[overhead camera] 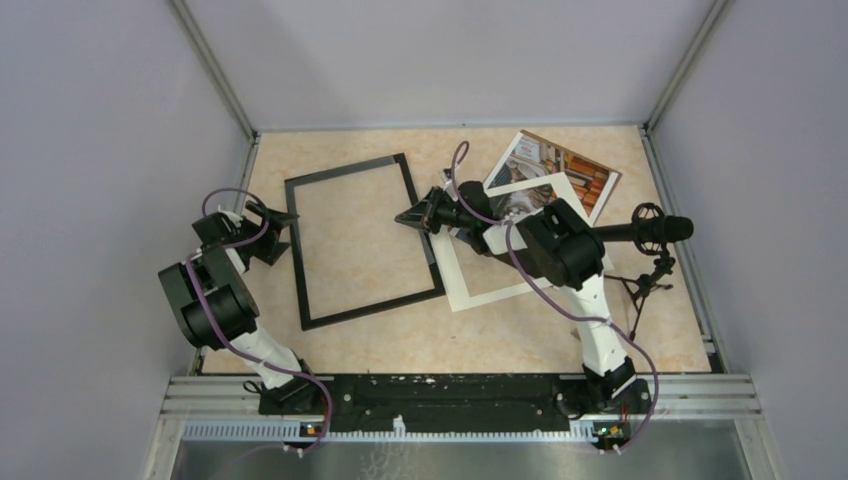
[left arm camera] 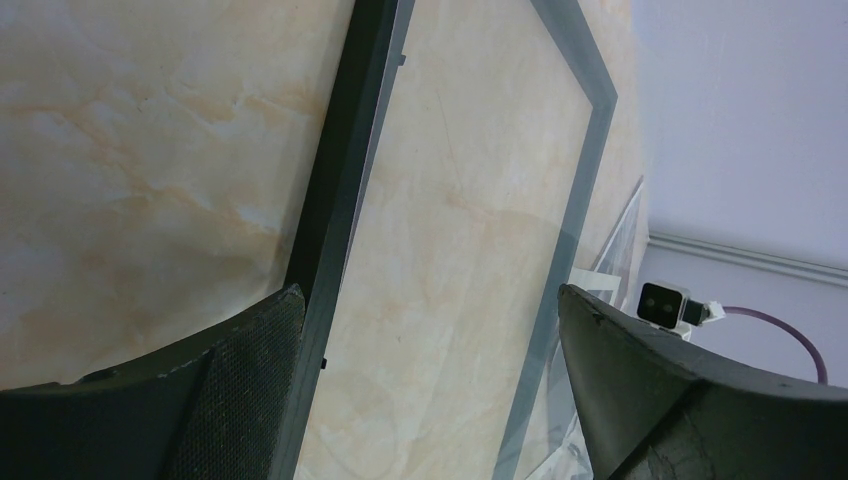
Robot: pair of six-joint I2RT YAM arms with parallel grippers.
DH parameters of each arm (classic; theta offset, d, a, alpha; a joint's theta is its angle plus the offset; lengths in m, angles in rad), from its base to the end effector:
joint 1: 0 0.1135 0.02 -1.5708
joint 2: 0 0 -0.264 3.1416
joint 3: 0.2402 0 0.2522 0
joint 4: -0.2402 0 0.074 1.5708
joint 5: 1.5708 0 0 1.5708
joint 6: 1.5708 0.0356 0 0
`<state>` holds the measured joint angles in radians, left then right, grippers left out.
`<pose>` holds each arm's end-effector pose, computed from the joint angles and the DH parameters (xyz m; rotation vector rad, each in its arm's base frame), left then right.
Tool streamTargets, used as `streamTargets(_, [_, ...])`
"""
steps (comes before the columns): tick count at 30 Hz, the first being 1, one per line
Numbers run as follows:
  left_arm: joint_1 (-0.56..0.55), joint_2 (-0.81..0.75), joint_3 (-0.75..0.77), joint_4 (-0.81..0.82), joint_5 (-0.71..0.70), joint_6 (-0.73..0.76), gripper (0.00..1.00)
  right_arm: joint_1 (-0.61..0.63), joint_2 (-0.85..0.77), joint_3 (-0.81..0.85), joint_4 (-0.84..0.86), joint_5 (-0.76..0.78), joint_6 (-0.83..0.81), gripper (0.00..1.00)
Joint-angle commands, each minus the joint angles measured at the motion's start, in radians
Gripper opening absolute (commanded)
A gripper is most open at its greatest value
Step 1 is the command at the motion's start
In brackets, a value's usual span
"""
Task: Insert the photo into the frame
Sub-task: Place the photo frame item in the photo frame.
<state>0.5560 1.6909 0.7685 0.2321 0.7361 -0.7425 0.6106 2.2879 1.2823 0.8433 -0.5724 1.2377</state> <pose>0.2885 0.1511 0.1527 -0.9980 1.9669 -0.9284 0.3805 0.2898 0.1210 0.1441 2.0988 1.7457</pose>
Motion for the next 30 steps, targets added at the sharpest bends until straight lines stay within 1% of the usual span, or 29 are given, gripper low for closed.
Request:
streamTargets(1, [0.004,-0.047,-0.01,0.023,0.023,-0.009,0.98,0.021,-0.008,-0.015,0.039,0.043,0.086,0.0])
streamTargets(7, [0.002,-0.049,-0.012,0.027,0.027,-0.012,0.98,0.024,-0.015,-0.03,0.022,0.079,0.146,0.0])
streamTargets(15, [0.002,-0.045,-0.015,0.037,0.034,-0.021,0.98,0.045,-0.06,-0.066,-0.002,0.15,0.174,0.0])
streamTargets(30, [0.002,-0.054,-0.018,0.032,0.026,-0.02,0.98,0.074,-0.149,-0.128,-0.019,0.225,0.22,0.0])
